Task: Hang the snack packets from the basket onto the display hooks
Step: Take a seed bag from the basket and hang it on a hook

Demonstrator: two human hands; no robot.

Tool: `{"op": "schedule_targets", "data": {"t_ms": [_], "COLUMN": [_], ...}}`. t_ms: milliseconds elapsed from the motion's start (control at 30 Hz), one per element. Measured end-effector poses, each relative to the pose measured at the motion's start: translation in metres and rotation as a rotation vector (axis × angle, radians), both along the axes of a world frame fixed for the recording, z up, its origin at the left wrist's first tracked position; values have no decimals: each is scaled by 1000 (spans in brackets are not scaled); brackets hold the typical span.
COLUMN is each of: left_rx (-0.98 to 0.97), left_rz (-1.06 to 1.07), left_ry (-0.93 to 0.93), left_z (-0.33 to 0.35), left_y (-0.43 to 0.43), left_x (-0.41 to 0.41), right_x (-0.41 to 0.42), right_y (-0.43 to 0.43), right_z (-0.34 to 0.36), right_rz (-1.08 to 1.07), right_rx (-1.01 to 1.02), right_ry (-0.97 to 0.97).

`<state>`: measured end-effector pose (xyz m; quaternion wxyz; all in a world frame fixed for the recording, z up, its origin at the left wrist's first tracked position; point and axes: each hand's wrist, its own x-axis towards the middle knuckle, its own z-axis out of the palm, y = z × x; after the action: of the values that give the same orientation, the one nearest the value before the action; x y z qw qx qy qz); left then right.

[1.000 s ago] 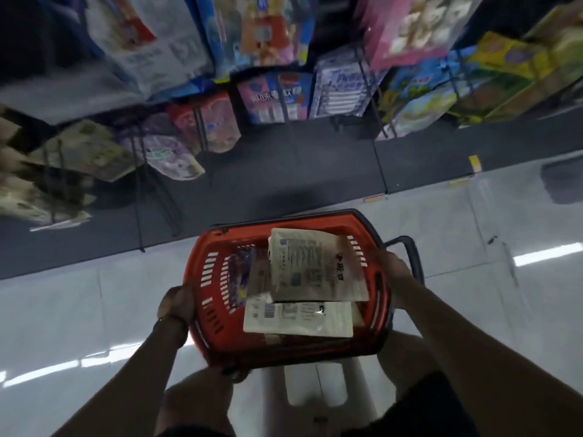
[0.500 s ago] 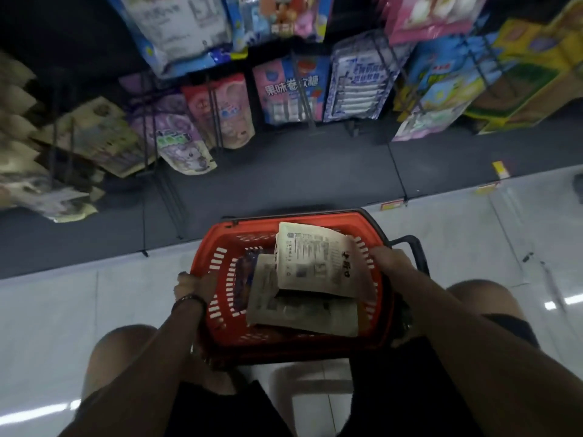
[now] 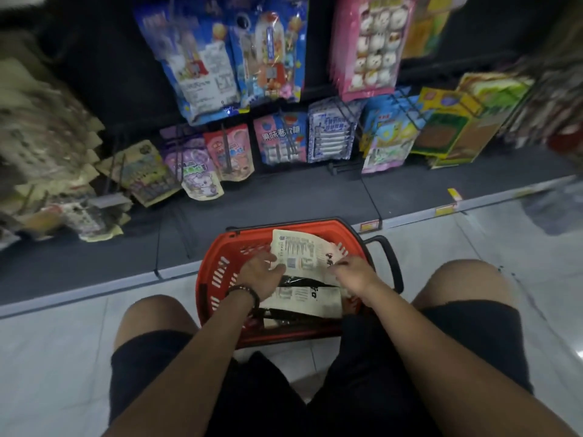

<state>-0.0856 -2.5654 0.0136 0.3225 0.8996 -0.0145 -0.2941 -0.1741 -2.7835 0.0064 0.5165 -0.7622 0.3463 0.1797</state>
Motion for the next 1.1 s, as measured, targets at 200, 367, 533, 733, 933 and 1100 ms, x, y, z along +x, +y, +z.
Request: {"op": "schedule_targets", "data": {"t_ms": [200, 367, 533, 733, 933, 1100], "left_rx": [13, 118, 180, 188, 76, -18], "left_rz": [-30, -175, -186, -154, -84, 4], "left_ry": [-25, -35, 92, 43, 52, 50], "left_z": [-5, -26, -48, -51, -43, -38], "left_y": [-22, -33, -43, -46, -40, -33], "left_x": [3, 12, 1, -9, -20, -25], "right_x": [7, 7, 20, 29, 33, 36], "right_y": [7, 22, 5, -1, 1, 8], "right_z": [-25, -70, -103, -101, -107, -74], "right_rz": [-264, -452, -923, -1047, -990, -875], "right_rx": [158, 344, 642, 787, 742, 391], "right_ry": [41, 255, 251, 217, 184, -79]}}
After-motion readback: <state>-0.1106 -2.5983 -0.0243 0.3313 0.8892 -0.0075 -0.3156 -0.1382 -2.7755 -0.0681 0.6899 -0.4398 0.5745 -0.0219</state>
